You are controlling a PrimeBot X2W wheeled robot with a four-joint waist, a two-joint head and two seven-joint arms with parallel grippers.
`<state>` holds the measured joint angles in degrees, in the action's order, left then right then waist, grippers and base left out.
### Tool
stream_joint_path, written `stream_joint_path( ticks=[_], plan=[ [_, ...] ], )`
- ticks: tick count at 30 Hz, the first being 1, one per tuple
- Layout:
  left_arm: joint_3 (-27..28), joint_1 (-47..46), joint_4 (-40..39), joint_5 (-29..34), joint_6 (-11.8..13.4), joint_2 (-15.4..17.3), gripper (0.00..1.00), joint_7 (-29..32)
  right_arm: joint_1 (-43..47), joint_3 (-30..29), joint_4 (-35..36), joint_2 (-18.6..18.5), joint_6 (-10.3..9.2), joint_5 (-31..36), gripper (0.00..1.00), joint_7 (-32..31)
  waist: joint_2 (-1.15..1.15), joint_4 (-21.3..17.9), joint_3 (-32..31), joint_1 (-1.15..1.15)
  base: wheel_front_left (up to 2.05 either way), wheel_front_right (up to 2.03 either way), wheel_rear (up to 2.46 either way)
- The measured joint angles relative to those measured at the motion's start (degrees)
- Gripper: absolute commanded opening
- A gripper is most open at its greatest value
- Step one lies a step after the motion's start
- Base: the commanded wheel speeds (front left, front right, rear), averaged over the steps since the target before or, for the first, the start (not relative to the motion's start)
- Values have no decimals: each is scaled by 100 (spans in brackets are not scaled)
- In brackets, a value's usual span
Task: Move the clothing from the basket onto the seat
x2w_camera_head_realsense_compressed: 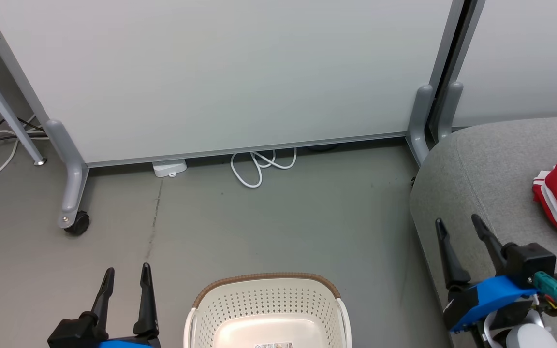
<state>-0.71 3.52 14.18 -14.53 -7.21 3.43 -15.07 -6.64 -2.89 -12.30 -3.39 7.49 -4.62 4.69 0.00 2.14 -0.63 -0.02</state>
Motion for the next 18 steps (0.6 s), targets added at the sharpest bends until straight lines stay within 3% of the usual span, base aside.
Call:
stream_joint_path(
  ticks=[18],
  plan=[
    [18,18,132,71,0,-21,100,0,230,109,129,45,0,-259,100,-5,0,-24,52,2,0,0,0]
  ],
)
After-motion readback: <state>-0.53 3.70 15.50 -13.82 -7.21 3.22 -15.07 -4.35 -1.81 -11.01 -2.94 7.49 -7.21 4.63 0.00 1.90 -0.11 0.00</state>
